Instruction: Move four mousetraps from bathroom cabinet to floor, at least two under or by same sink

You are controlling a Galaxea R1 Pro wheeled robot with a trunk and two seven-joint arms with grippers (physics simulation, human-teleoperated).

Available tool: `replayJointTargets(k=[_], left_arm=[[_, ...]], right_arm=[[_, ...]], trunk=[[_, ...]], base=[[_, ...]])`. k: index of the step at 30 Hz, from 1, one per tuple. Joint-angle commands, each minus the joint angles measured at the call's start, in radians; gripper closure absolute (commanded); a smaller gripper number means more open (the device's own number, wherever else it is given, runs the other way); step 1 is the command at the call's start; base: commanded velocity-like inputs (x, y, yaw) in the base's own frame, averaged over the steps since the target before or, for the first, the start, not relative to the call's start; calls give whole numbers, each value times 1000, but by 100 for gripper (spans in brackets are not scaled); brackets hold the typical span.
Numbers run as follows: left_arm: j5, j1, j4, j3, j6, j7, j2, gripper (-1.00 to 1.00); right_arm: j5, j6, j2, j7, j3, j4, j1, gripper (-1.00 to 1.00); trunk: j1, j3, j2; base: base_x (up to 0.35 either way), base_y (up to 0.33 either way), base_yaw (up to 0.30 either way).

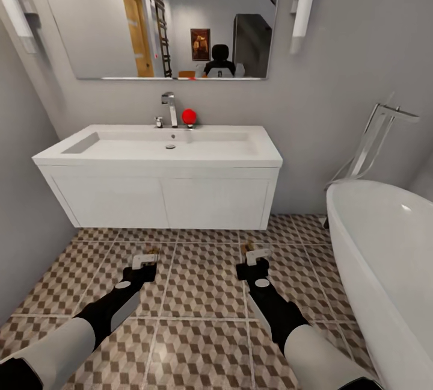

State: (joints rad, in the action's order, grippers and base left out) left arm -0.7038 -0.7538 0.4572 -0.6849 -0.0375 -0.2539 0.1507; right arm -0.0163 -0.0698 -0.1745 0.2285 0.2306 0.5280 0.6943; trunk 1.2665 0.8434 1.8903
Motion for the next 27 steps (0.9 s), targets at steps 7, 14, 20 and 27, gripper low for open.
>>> replayJointTargets(k=[7, 14, 20, 27], left_arm=[[-9, -1, 1, -8, -4, -7, 1, 100], [-9, -1, 1, -8, -4, -7, -3, 100], [-9, -1, 1, -8, -4, -7, -5, 100], [-9, -1, 1, -8, -4, -7, -5, 100]], right_arm=[[-1, -5, 0, 8, 4, 1, 1, 100], [-1, -5, 0, 8, 4, 1, 1, 100], [-1, -5, 0, 8, 4, 1, 1, 100], [-1, -5, 0, 8, 4, 1, 1, 100]], trunk=[[27, 34, 50], [54, 67, 99], [77, 96, 141], [103, 129, 190]], base=[[0, 0, 0], [0, 0, 0], [0, 0, 0], [0, 0, 0]])
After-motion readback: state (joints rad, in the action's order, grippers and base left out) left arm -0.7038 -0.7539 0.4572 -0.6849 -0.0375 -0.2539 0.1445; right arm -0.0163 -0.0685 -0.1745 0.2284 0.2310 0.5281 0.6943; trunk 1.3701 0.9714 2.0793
